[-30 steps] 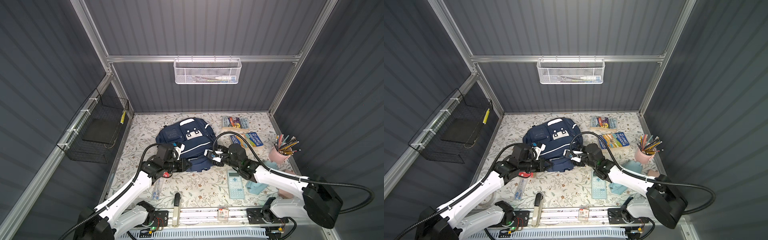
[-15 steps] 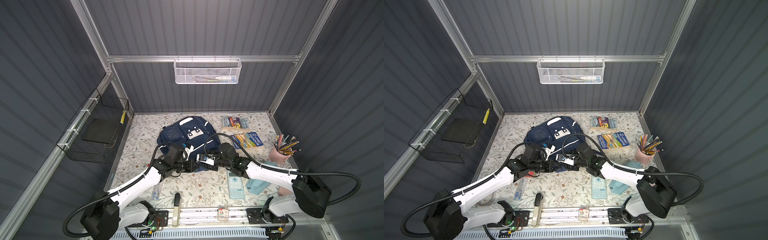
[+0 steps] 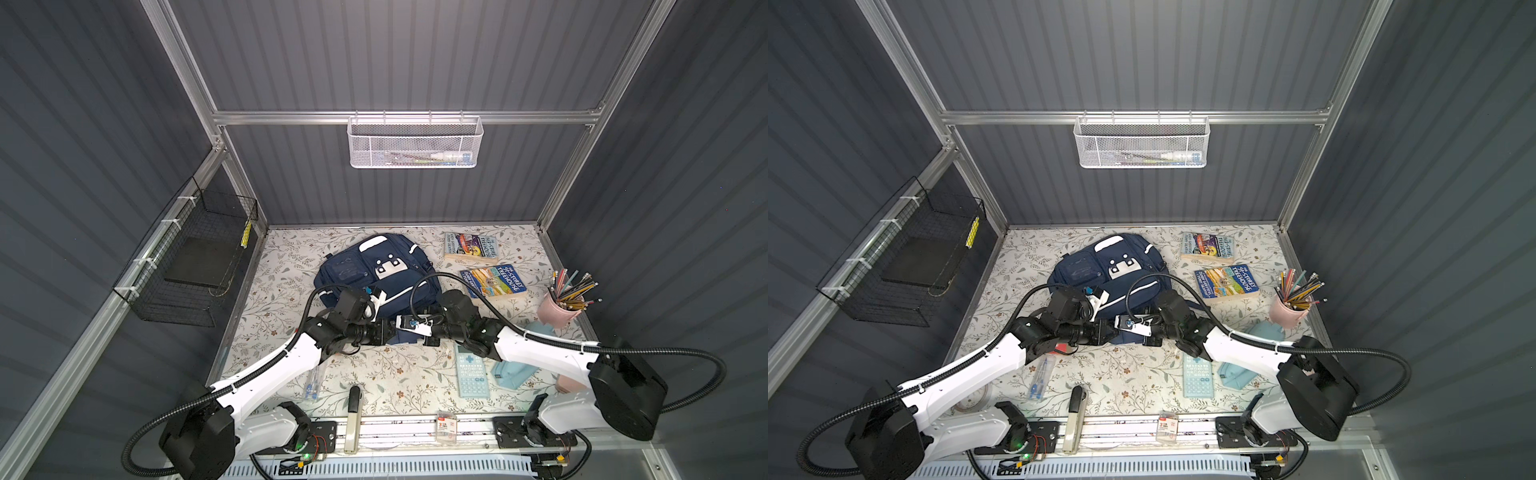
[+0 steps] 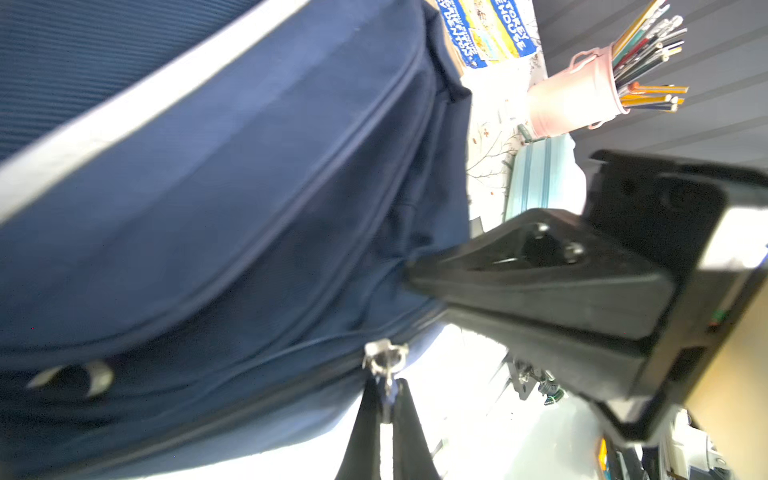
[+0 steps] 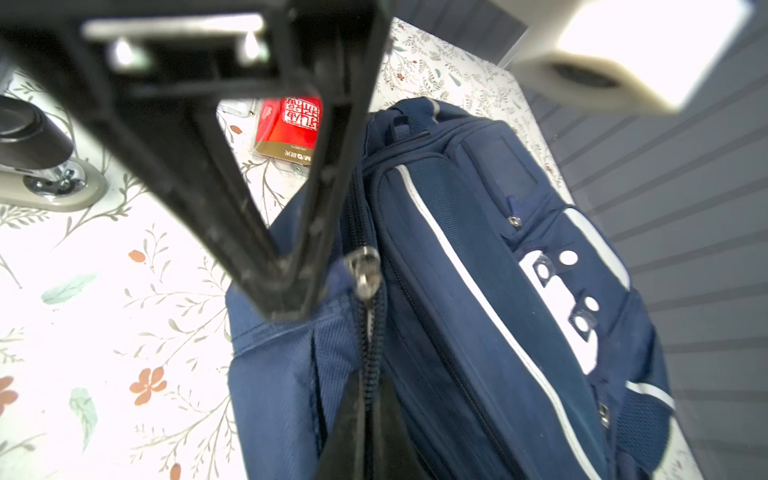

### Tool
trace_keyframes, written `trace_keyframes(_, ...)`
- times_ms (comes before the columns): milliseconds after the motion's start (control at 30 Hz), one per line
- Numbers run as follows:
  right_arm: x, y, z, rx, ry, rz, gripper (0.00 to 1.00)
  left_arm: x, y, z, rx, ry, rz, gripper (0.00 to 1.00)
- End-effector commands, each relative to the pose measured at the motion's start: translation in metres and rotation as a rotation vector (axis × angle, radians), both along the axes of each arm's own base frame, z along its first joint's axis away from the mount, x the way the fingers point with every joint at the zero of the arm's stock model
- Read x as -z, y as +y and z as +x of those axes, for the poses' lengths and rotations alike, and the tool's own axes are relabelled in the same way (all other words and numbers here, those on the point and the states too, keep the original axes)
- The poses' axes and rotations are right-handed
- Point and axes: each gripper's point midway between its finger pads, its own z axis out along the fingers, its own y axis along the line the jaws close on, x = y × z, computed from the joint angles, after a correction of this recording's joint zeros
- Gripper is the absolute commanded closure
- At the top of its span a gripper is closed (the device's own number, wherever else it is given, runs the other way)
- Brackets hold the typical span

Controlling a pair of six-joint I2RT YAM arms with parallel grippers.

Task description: Pack the student bag

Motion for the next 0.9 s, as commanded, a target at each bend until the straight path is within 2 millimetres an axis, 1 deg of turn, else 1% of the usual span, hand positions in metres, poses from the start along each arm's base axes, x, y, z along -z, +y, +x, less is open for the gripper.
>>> trace_keyframes(0,0.011,-0.021,-0.004,0.025,0.007,-0.038,1.0,-0.022,0.033,0.034,-0.121,-0.094,0.027,1.0)
trace_keyframes(167,0.011,-0.032,-0.006,0.041,-0.011,-0.041,1.0,-0.013,0.082,0.061,-0.254,-0.082,0.083,1.0)
trace_keyframes(267,0.01,-0.04,-0.004,0.06,-0.022,-0.036,1.0,-0.01,0.111,0.08,-0.348,-0.115,0.119,1.0)
trace_keyframes(333,0.005,-0.046,-0.003,0.079,-0.016,-0.016,1.0,-0.012,0.13,0.091,-0.409,-0.125,0.088,1.0)
trace_keyframes(400,0.001,-0.05,-0.004,0.087,-0.028,-0.005,1.0,-0.016,0.134,0.096,-0.413,-0.117,0.047,1.0)
trace_keyframes(433,0.0,-0.052,-0.003,0.092,-0.04,-0.007,1.0,-0.016,0.134,0.098,-0.401,-0.116,0.057,1.0)
trace_keyframes(533,-0.001,-0.055,0.001,0.113,-0.07,-0.016,1.0,-0.009,0.134,0.098,-0.395,-0.099,0.077,1.0)
trace_keyframes(633,-0.005,-0.06,0.003,0.138,-0.09,-0.001,1.0,0.002,0.151,0.103,-0.445,-0.086,0.11,1.0)
trace_keyframes(700,-0.005,-0.063,0.002,0.147,-0.092,0.011,1.0,0.001,0.158,0.108,-0.475,-0.096,0.104,1.0)
trace_keyframes(800,0.0,-0.065,0.001,0.149,-0.08,0.002,1.0,-0.003,0.162,0.115,-0.488,-0.111,0.101,1.0)
trace_keyframes(833,-0.007,-0.066,0.0,0.151,-0.094,0.018,1.0,-0.001,0.162,0.116,-0.483,-0.105,0.109,1.0)
trace_keyframes(867,-0.008,-0.067,-0.001,0.15,-0.095,0.021,1.0,0.001,0.161,0.117,-0.478,-0.099,0.113,1.0)
